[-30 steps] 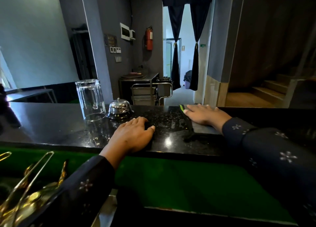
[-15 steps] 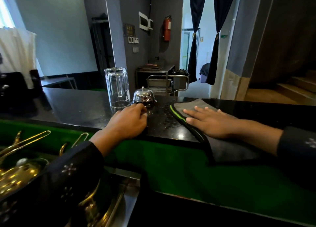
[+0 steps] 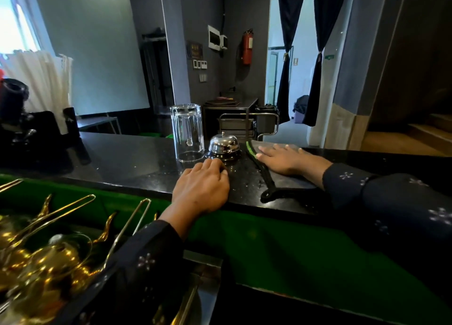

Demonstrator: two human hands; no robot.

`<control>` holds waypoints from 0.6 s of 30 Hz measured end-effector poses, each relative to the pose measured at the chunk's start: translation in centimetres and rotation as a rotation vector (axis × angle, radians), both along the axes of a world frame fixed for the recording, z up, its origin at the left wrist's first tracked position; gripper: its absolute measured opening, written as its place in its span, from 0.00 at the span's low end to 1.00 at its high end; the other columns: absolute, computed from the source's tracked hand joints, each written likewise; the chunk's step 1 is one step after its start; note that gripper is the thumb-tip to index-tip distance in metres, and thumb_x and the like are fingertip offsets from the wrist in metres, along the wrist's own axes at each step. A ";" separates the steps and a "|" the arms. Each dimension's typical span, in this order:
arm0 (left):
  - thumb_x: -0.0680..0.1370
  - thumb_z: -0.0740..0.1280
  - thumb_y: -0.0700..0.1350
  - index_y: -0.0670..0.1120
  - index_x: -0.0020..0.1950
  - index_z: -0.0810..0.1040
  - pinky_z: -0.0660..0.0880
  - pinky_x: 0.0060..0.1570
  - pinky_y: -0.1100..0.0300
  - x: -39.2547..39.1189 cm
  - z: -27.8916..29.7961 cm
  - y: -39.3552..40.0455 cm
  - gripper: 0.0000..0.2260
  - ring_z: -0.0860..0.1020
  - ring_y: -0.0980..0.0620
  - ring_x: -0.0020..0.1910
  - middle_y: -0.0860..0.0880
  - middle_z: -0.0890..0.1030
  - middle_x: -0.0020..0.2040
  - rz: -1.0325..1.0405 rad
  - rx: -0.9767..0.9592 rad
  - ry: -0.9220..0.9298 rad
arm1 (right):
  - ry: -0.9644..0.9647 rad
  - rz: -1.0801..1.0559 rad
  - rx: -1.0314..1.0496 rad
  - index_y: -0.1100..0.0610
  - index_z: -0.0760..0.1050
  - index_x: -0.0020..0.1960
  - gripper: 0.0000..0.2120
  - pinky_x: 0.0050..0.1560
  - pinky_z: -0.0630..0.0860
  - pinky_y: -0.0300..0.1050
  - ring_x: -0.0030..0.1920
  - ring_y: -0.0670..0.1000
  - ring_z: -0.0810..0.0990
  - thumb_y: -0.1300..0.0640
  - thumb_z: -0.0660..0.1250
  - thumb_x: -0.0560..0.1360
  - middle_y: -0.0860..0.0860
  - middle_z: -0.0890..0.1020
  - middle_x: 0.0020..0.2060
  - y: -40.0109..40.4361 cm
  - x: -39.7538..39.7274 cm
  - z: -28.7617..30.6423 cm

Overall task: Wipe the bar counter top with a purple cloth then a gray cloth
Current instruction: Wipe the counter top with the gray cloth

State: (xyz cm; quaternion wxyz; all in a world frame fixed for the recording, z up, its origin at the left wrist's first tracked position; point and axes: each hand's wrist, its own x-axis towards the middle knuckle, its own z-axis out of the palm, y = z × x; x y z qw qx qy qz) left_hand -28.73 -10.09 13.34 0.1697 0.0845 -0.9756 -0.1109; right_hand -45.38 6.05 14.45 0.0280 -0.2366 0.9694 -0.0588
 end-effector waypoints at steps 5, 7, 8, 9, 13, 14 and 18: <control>0.81 0.43 0.59 0.50 0.66 0.68 0.62 0.65 0.50 0.4 0.3 0.8 0.24 0.69 0.47 0.67 0.48 0.72 0.68 0.027 0.076 -0.015 | -0.024 0.014 -0.028 0.39 0.47 0.77 0.30 0.73 0.39 0.64 0.78 0.59 0.44 0.32 0.41 0.77 0.52 0.47 0.79 -0.5 7.6 -0.2; 0.80 0.40 0.61 0.52 0.72 0.63 0.60 0.67 0.50 0.9 0.7 1.3 0.27 0.66 0.47 0.70 0.48 0.68 0.72 0.012 0.081 -0.041 | -0.026 -0.023 -0.024 0.41 0.46 0.78 0.30 0.73 0.37 0.65 0.77 0.61 0.42 0.33 0.42 0.78 0.54 0.45 0.79 -1.4 10.2 -0.1; 0.80 0.39 0.60 0.53 0.75 0.58 0.59 0.68 0.51 1.2 0.9 1.5 0.27 0.64 0.48 0.72 0.48 0.65 0.74 -0.006 0.063 -0.068 | -0.034 -0.032 -0.021 0.42 0.45 0.78 0.30 0.72 0.36 0.66 0.77 0.62 0.40 0.34 0.42 0.78 0.55 0.44 0.79 -2.0 11.2 0.0; 0.81 0.39 0.60 0.53 0.77 0.54 0.57 0.69 0.51 1.4 1.2 1.6 0.26 0.61 0.48 0.74 0.48 0.62 0.76 -0.032 0.043 -0.087 | -0.043 -0.031 -0.017 0.43 0.45 0.78 0.30 0.72 0.35 0.67 0.77 0.62 0.39 0.36 0.42 0.79 0.55 0.43 0.78 -2.6 12.1 0.1; 0.76 0.35 0.66 0.50 0.78 0.53 0.49 0.74 0.53 2.1 1.4 1.3 0.35 0.55 0.52 0.76 0.48 0.57 0.77 -0.045 0.079 -0.138 | -0.063 0.013 -0.037 0.42 0.46 0.78 0.29 0.72 0.35 0.66 0.77 0.61 0.39 0.36 0.42 0.79 0.54 0.44 0.79 -2.7 13.6 0.3; 0.74 0.34 0.68 0.50 0.78 0.53 0.49 0.75 0.53 2.0 1.3 1.2 0.38 0.54 0.52 0.76 0.48 0.56 0.78 -0.042 0.068 -0.146 | -0.063 0.009 -0.042 0.41 0.46 0.78 0.29 0.72 0.36 0.66 0.77 0.60 0.40 0.35 0.42 0.79 0.53 0.45 0.79 -1.8 13.3 0.4; 0.71 0.32 0.70 0.52 0.78 0.53 0.48 0.74 0.52 1.7 0.9 0.8 0.40 0.53 0.53 0.76 0.49 0.55 0.78 -0.023 0.039 -0.173 | -0.022 -0.120 -0.038 0.38 0.47 0.77 0.29 0.72 0.39 0.67 0.77 0.60 0.44 0.32 0.40 0.77 0.51 0.47 0.79 6.3 11.2 0.1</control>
